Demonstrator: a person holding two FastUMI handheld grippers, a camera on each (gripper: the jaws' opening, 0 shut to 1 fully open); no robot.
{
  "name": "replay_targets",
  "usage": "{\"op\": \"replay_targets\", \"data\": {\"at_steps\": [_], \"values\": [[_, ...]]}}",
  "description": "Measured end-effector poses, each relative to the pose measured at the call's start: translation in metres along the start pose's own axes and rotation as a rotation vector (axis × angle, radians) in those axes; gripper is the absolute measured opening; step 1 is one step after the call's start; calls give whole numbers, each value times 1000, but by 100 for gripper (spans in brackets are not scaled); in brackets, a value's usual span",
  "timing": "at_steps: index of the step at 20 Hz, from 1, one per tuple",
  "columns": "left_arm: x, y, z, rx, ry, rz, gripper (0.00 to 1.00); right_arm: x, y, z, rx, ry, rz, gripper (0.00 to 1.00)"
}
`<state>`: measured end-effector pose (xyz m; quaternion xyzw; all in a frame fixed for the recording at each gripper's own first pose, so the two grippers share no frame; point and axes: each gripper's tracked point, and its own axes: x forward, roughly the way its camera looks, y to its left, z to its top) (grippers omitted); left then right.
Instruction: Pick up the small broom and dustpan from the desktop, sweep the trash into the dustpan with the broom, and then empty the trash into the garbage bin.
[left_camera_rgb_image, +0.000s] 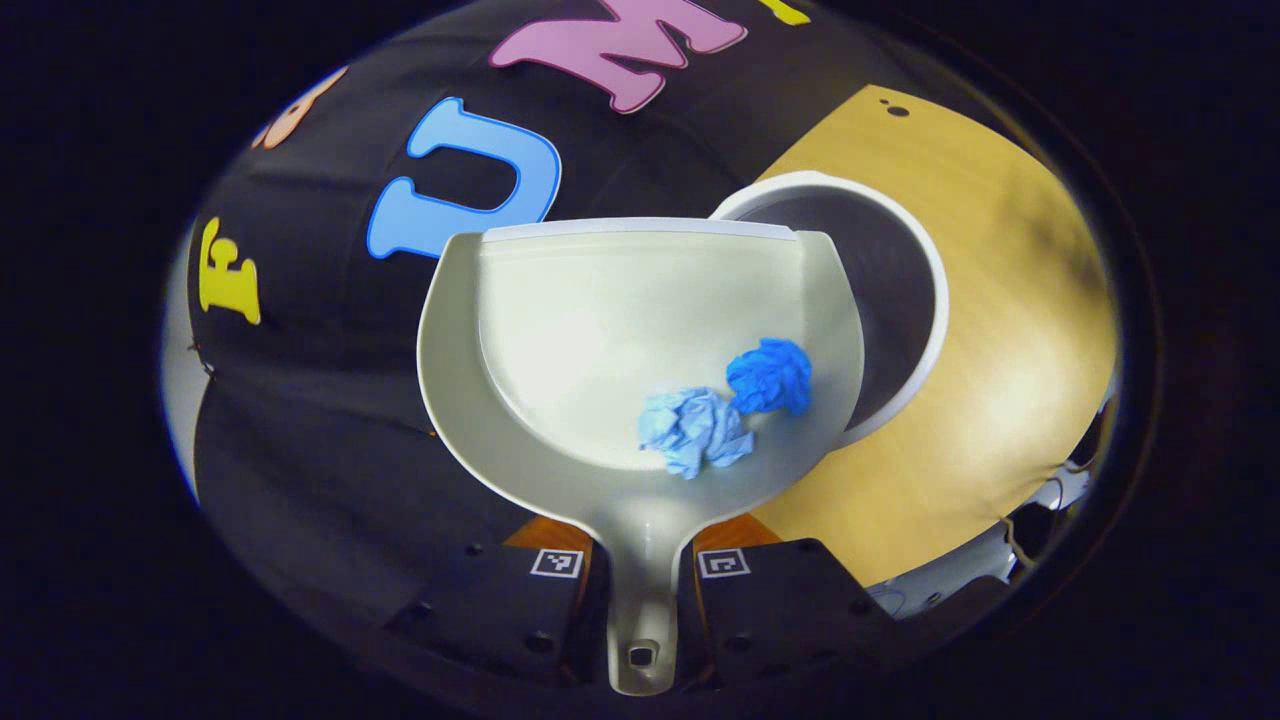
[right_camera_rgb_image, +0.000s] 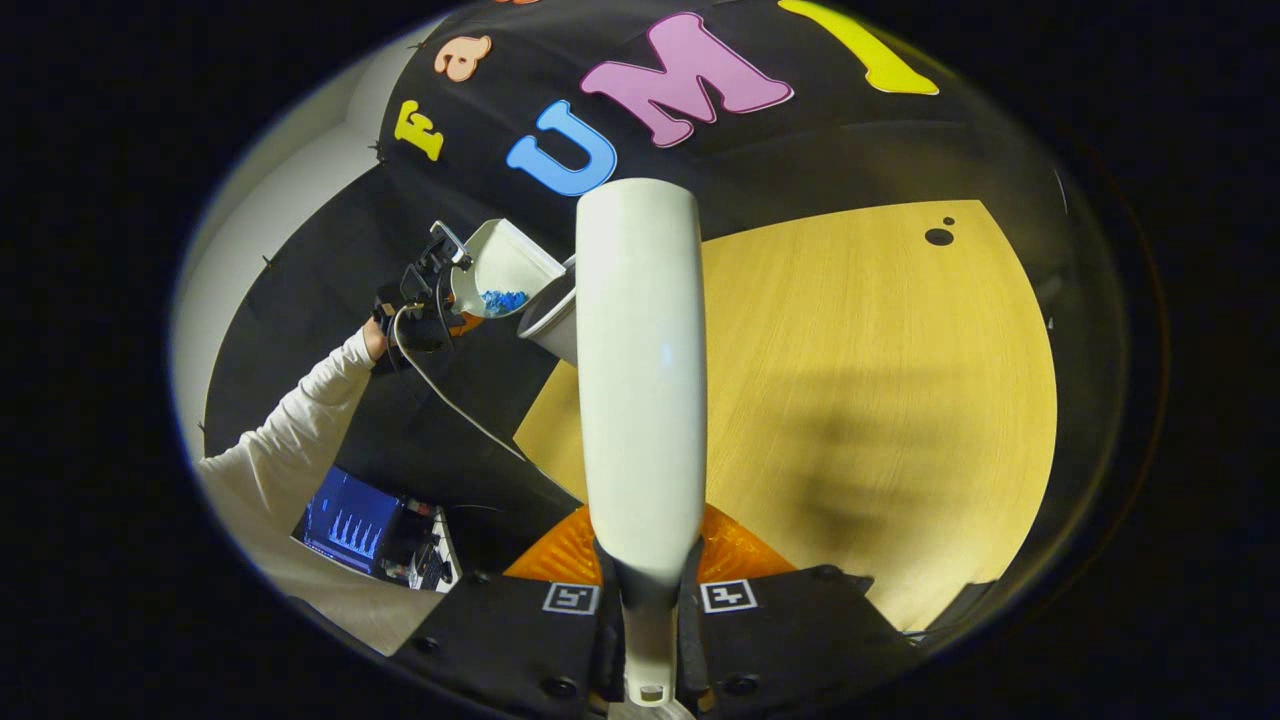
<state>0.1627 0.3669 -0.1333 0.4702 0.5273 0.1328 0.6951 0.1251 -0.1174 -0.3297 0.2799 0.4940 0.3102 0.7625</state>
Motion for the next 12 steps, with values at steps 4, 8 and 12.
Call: {"op": "replay_targets", "data": {"at_steps": [4,8,12], "values": [[-2,11,-3,148,75,84,26,-1,-3,-2,-2,10,-15,22],[-3,24,-6,311,82,254,25,3,-1,-1,-13,36,-17,22],[-9,38,1,477,61,458,25,9,5,-1,-38,63,-6,22]]}}
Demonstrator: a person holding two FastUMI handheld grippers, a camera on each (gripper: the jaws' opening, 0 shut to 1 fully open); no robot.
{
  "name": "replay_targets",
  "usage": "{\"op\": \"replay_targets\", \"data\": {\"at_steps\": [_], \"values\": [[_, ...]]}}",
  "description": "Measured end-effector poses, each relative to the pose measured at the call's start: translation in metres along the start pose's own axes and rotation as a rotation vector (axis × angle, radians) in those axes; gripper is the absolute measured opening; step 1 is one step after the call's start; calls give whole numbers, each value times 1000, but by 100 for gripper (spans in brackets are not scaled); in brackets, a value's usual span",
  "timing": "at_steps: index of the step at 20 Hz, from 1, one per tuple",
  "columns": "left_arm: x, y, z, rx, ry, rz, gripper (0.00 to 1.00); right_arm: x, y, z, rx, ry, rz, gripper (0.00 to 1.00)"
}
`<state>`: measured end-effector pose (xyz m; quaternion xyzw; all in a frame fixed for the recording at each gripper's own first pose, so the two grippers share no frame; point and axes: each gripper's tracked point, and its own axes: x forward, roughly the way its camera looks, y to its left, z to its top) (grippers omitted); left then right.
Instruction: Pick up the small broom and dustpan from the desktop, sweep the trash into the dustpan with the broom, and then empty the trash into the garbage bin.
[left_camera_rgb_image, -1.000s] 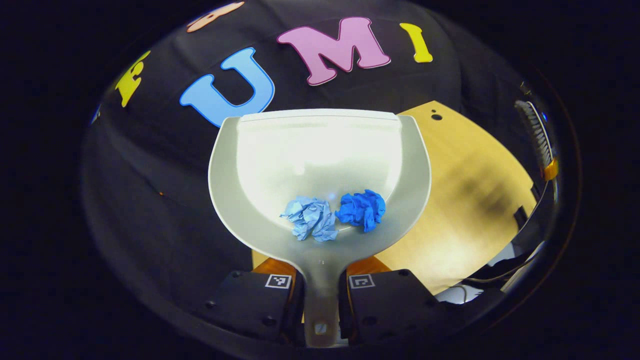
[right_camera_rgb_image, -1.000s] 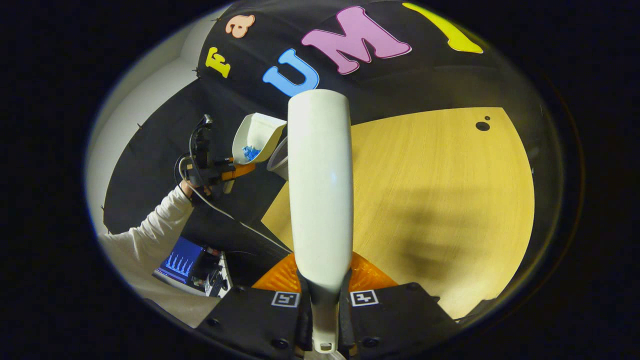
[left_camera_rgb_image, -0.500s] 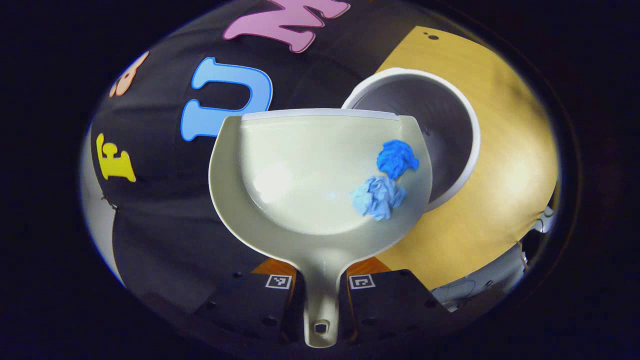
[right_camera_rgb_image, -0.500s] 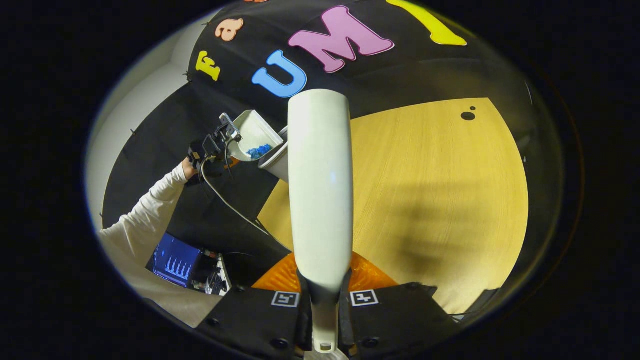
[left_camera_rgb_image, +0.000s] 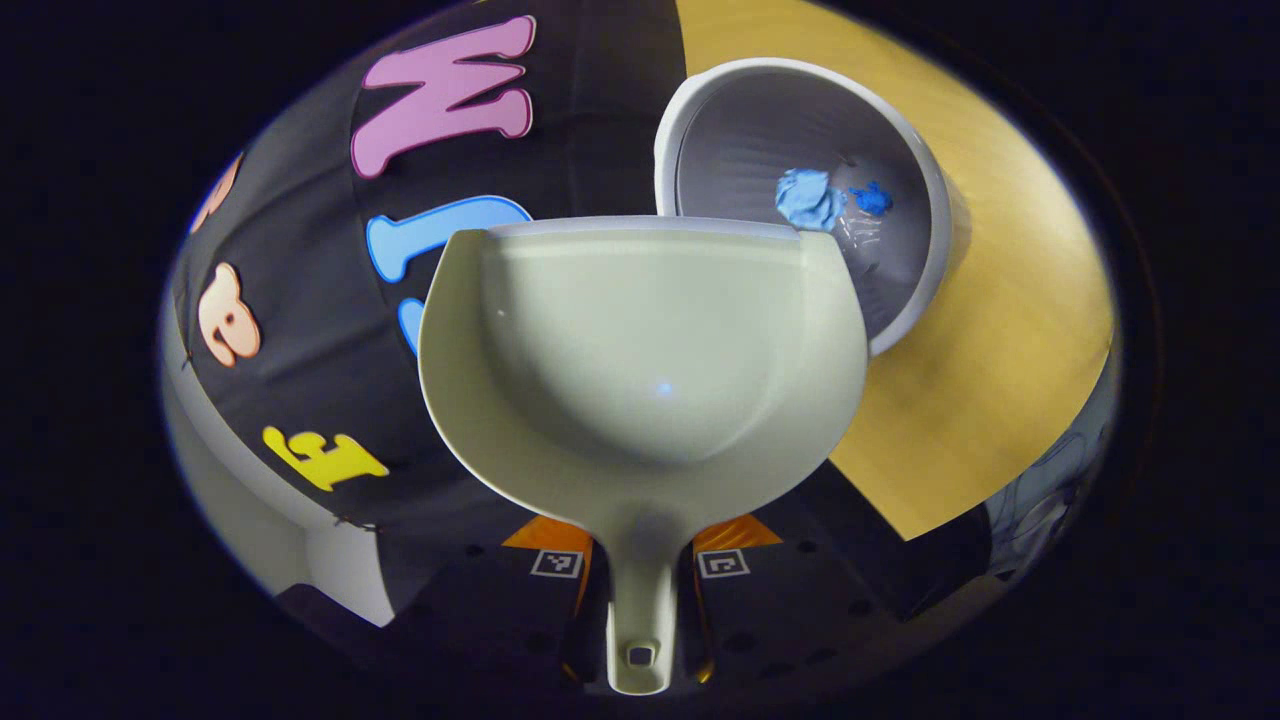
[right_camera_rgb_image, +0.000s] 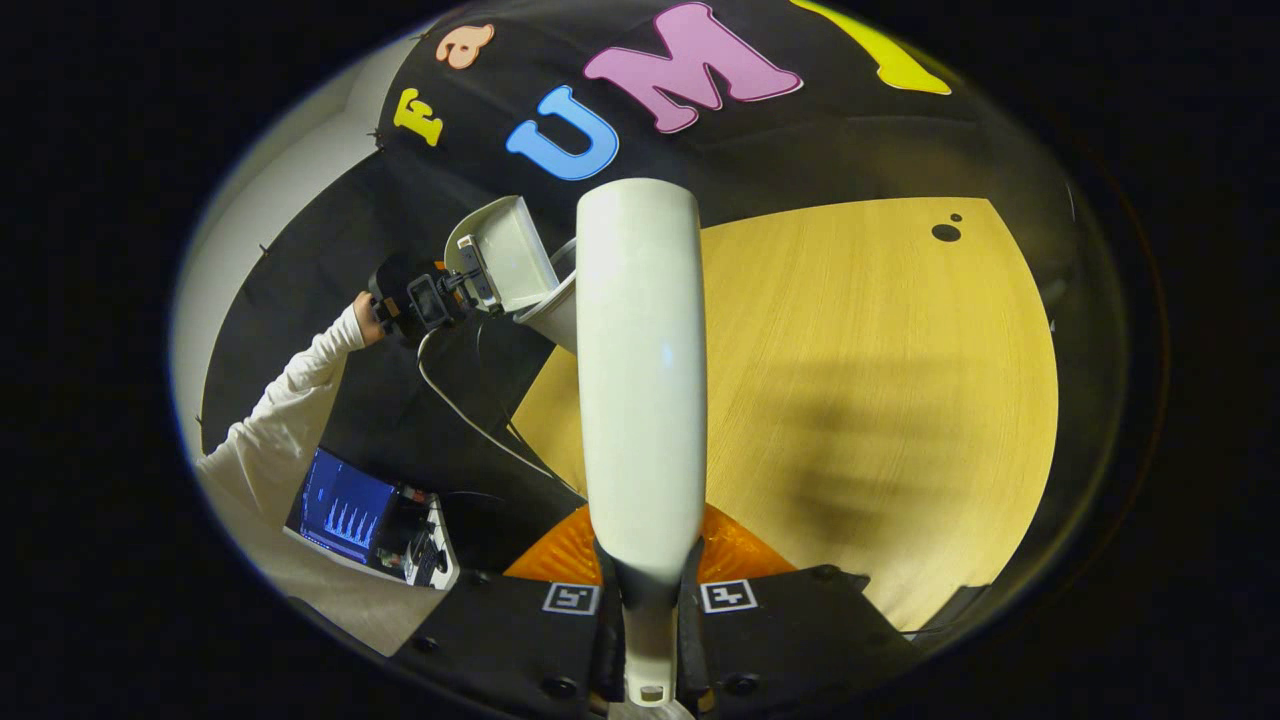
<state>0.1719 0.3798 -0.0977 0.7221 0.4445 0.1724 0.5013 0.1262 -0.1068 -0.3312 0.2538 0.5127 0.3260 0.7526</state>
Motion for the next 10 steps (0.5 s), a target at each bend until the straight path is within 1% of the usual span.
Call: {"op": "replay_targets", "data": {"at_steps": [1,2,4,5,7,10], "values": [[4,1,-4,25,-7,47,25,2,2,-1,-6,8,4,22],[7,0,-5,38,-13,78,25,4,3,-1,-11,17,7,22],[6,3,-4,33,-24,99,25,7,4,-2,-20,31,10,22],[7,2,-5,7,-22,92,25,9,6,-2,-24,36,12,22],[6,-3,-5,-120,-15,42,25,11,8,-1,-26,43,17,22],[1,-15,3,-390,-42,-64,25,19,3,8,-24,35,-14,22]]}}
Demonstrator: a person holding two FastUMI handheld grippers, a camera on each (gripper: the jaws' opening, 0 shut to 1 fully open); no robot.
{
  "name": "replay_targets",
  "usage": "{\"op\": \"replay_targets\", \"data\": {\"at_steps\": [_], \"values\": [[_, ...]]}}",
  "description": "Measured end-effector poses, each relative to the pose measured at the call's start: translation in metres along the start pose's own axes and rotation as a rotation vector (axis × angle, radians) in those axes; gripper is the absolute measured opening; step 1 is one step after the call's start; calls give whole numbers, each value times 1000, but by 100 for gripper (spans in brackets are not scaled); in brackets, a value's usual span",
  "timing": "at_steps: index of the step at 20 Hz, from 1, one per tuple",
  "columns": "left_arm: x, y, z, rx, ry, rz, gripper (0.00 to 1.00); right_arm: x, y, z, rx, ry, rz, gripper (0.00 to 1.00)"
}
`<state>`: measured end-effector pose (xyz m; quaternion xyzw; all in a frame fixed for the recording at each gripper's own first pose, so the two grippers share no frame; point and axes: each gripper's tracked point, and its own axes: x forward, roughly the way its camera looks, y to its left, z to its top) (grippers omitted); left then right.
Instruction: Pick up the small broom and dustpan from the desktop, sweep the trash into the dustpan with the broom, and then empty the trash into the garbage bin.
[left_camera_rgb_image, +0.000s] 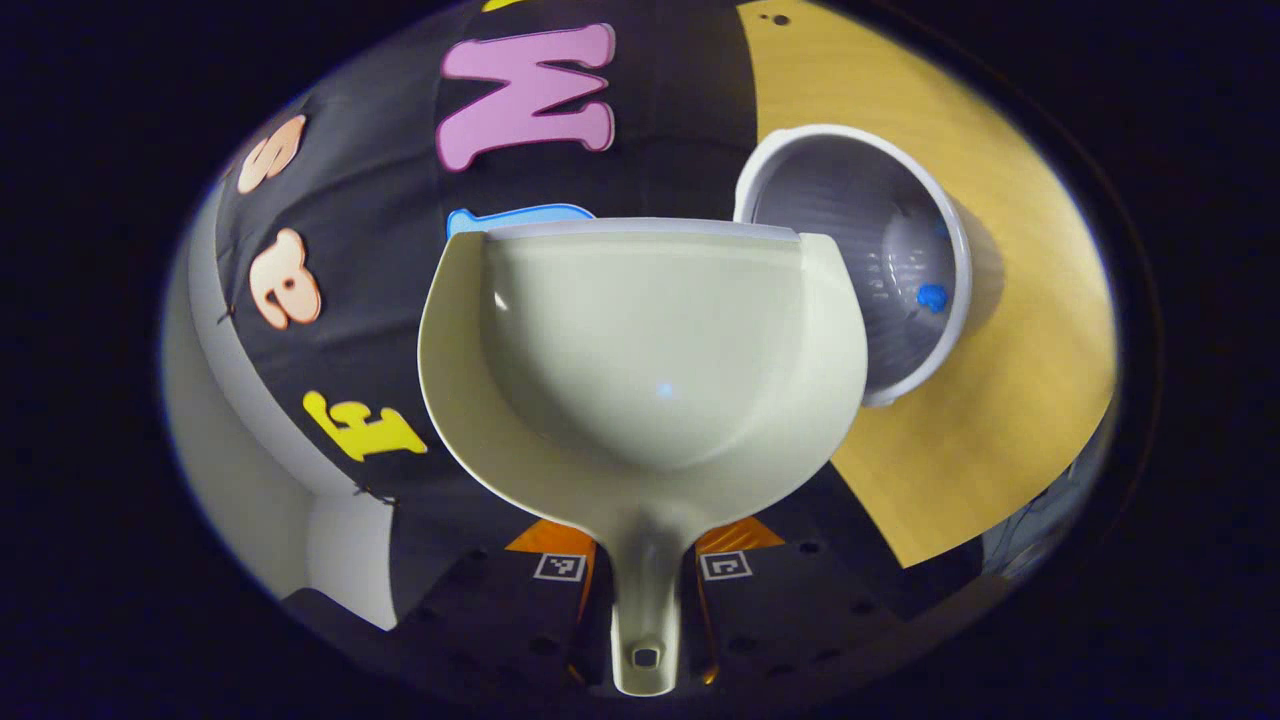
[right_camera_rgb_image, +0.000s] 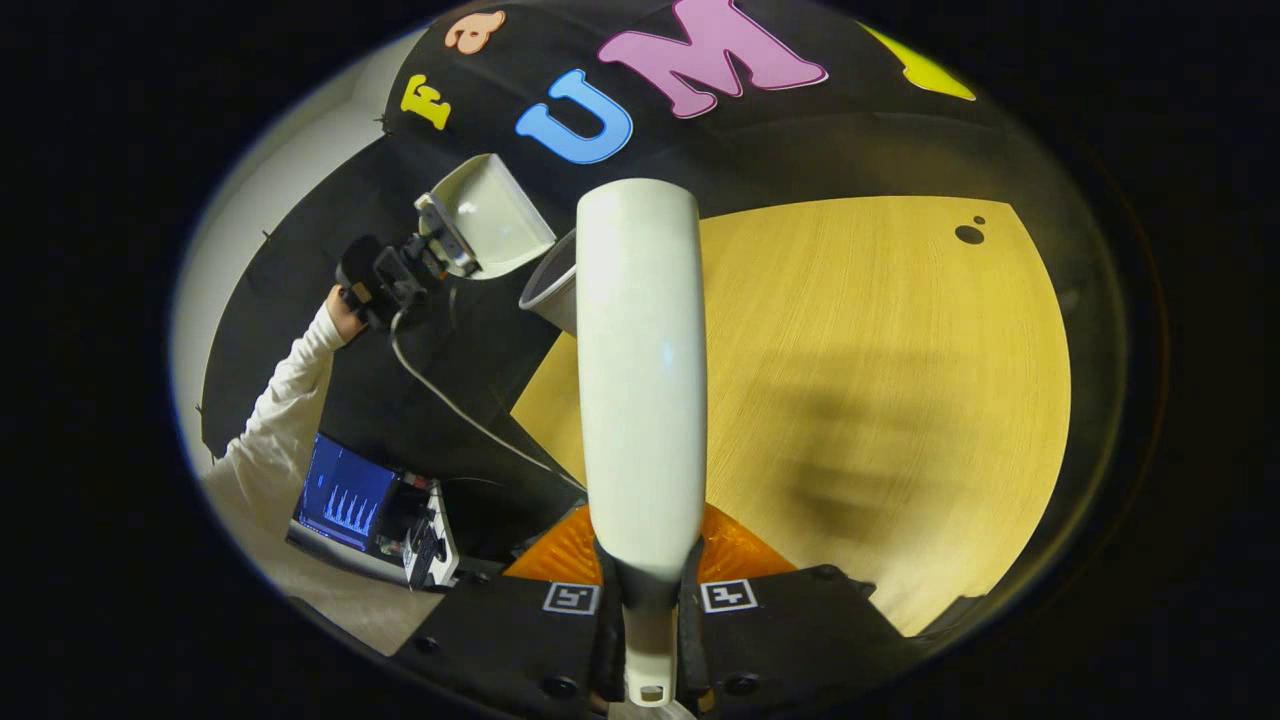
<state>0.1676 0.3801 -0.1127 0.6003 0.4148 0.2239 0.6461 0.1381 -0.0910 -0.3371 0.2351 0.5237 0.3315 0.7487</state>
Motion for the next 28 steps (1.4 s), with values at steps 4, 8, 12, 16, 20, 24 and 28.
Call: {"op": "replay_targets", "data": {"at_steps": [4,8,12,16,20,24,28], "values": [[-7,-32,36,-322,-70,-162,25,7,2,22,3,-31,-19,22],[-28,-52,80,-570,-161,-342,25,12,3,42,51,-72,-9,22],[-87,-87,117,-769,-229,-547,25,16,-14,54,86,-115,-75,22],[-144,-125,156,-822,-287,-678,25,17,-26,62,116,-157,-141,22],[-188,-190,196,-874,-283,-904,25,18,-46,63,144,-180,-226,22],[-197,-270,211,-788,-183,-1005,25,28,-70,44,206,-168,-329,22],[-191,-340,216,-744,-57,-1112,26,37,-94,6,233,-92,-426,22]]}}
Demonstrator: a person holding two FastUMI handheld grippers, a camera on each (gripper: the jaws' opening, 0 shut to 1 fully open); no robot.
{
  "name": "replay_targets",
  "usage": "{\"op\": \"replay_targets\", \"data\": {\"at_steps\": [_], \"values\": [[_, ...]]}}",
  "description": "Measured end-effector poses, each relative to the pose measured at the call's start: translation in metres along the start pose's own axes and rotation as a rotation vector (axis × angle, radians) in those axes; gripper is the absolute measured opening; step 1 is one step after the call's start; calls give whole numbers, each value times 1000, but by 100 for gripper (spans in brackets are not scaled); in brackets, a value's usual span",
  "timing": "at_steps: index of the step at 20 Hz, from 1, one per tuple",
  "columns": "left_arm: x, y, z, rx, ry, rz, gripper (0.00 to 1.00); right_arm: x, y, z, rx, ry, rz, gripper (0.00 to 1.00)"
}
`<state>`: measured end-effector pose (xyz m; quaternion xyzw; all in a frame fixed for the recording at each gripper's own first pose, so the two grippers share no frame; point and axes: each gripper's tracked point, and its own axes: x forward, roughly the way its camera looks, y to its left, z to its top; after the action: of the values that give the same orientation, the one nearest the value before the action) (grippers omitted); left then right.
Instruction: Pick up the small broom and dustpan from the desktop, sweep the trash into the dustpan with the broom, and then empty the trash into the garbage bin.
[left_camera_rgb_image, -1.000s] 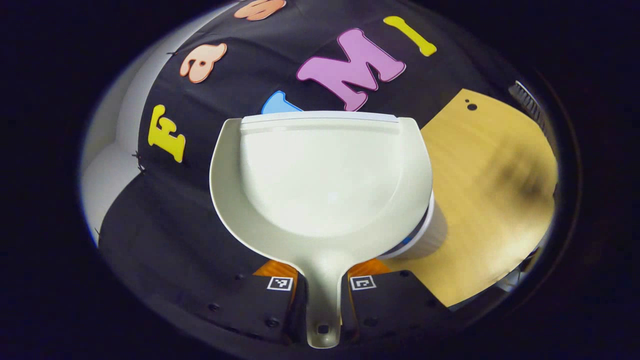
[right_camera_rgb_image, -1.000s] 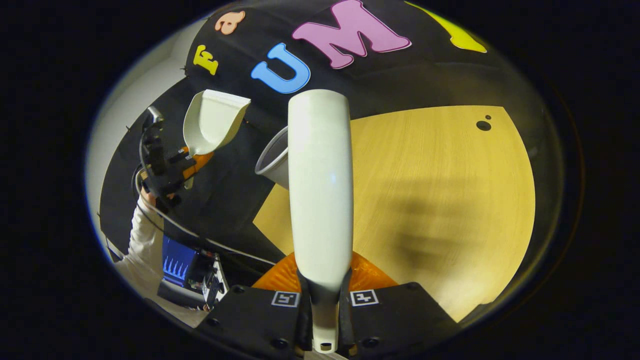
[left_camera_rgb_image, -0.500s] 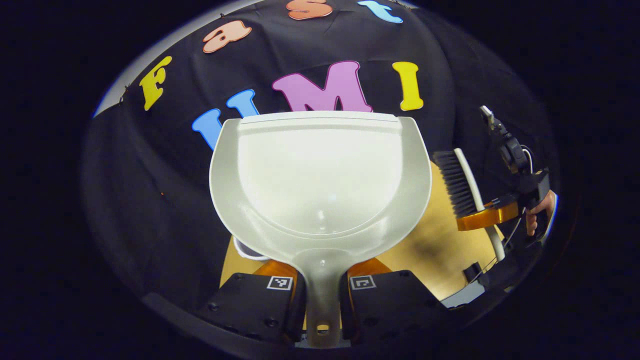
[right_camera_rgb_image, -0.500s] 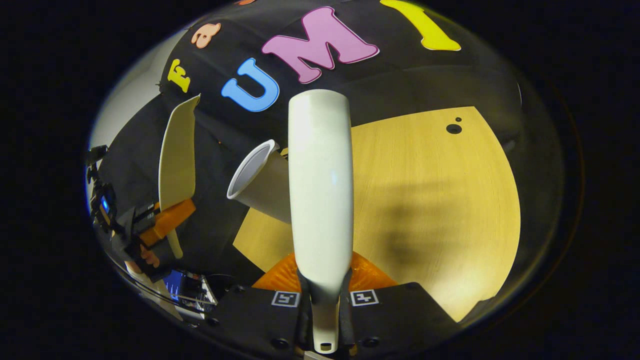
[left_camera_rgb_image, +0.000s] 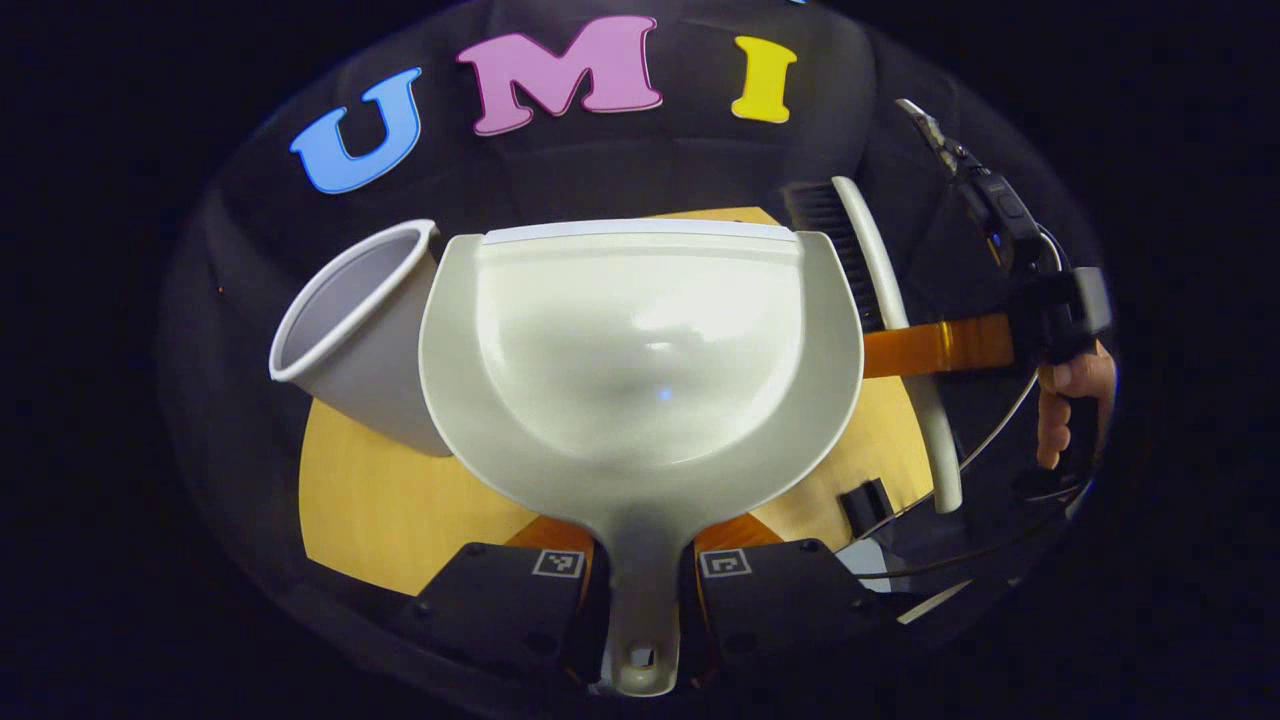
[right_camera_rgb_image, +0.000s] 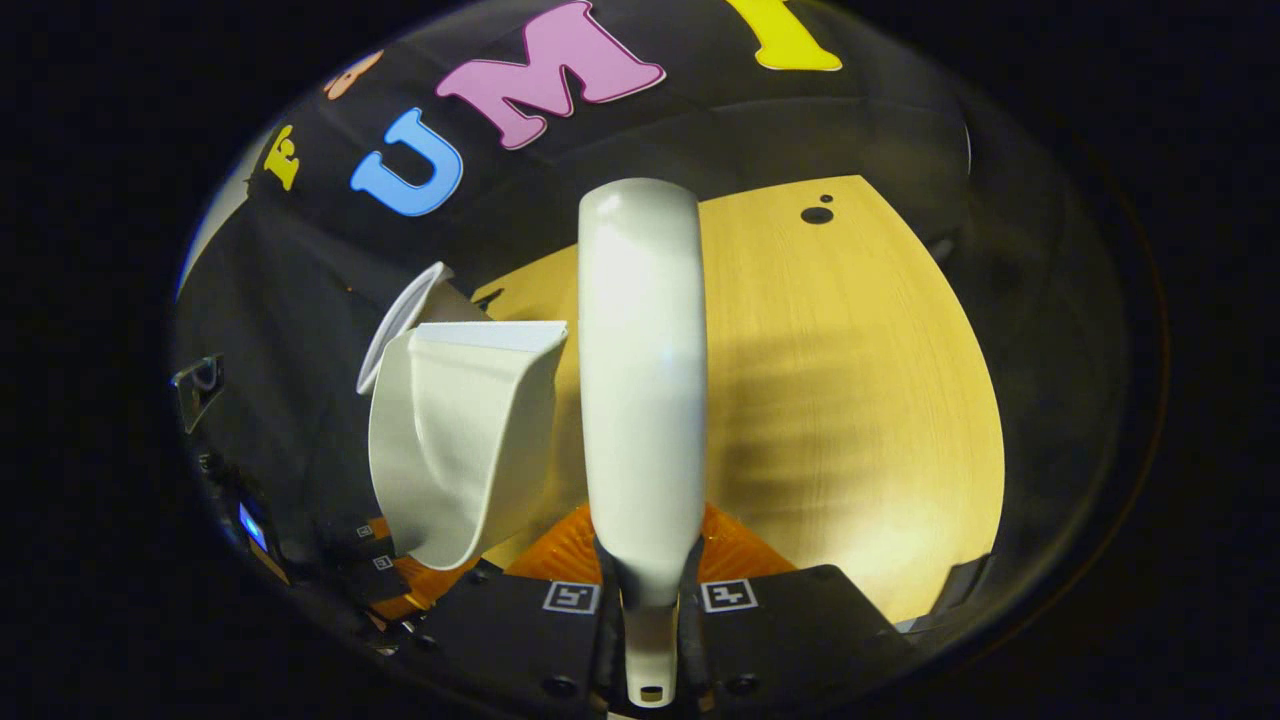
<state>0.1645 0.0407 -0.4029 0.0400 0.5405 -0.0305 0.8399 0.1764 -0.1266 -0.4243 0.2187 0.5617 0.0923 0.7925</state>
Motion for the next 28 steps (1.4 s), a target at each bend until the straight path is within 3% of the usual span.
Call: {"op": "replay_targets", "data": {"at_steps": [5,9,12,22,28], "values": [[37,9,-19,-38,162,-3,26,28,-26,-43,44,139,-115,23],[66,12,-38,-93,260,-27,26,54,-29,-60,59,228,-163,23],[79,12,-50,-67,325,-15,26,73,-25,-72,60,281,-171,23],[73,7,-29,-187,414,-46,26,107,-48,-116,17,462,-323,23],[82,1,-27,-173,438,-31,26,115,-50,-119,11,505,-349,23]]}}
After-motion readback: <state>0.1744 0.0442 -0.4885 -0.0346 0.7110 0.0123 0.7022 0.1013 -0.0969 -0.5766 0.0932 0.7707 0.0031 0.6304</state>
